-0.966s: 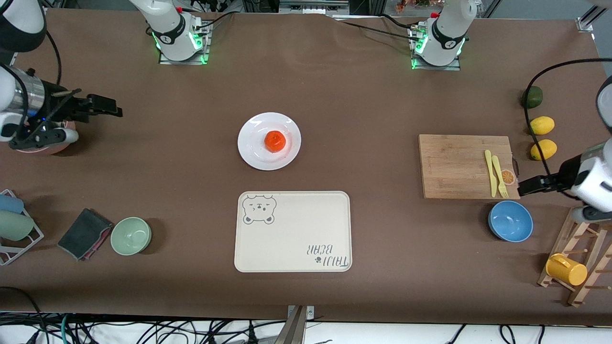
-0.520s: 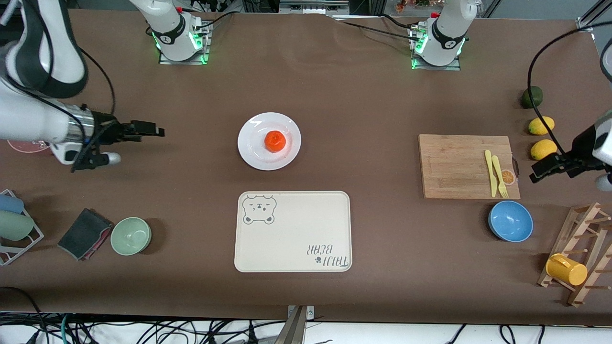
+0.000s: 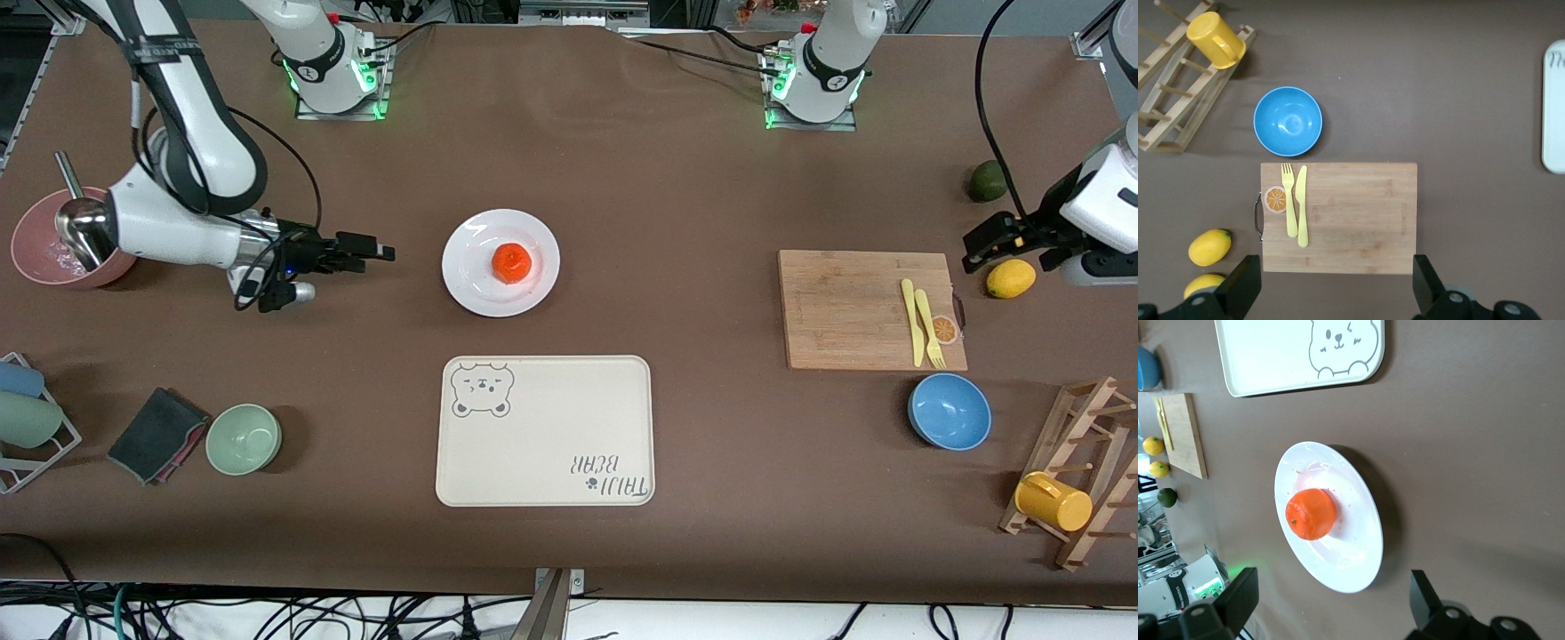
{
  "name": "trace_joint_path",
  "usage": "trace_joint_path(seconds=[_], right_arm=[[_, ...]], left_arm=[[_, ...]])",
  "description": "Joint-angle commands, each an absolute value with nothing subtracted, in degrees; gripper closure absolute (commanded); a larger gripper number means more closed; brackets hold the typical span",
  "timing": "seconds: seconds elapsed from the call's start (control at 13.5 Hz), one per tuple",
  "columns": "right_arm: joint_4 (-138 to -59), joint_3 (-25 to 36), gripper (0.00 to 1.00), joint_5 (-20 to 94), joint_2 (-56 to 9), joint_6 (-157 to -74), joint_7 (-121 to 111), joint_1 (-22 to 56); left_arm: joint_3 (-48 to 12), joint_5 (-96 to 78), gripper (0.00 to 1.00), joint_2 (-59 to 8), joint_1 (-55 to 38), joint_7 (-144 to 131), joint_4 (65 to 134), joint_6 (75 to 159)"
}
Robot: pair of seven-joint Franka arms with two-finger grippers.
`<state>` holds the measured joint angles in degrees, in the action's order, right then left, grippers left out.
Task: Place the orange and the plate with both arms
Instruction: 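Reach the right gripper toward the white plate's rim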
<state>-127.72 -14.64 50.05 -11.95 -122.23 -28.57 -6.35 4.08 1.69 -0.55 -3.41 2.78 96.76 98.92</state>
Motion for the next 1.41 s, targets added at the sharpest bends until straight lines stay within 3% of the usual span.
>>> trace_joint_path(seconds=[0.0, 0.45, 0.82, 1.34], right_arm=[[-128.1, -15.5, 0.00, 56.8, -16.0, -125.1, -37.8, -6.7], [-133.9, -21.6, 0.00, 69.1, -18.2, -133.9, -50.3, -6.6], [-135.9, -24.3, 0.00, 71.8, -19.7, -139.5, -51.2, -6.6], [-136.1, -25.0, 0.11, 78.7, -22.6, -142.0, -58.5, -6.2]], left_arm=[[4.5, 1.7, 0.00, 0.6, -3.5, 8.1, 96.2, 93.9], [4.6, -3.4, 0.00, 0.1, -2.5, 8.1, 95.1, 91.5], [4.5, -3.1, 0.00, -1.0, -2.1, 8.1, 93.9, 90.3], [4.5, -2.4, 0.00, -1.0, -2.0, 8.2, 93.6, 90.1]])
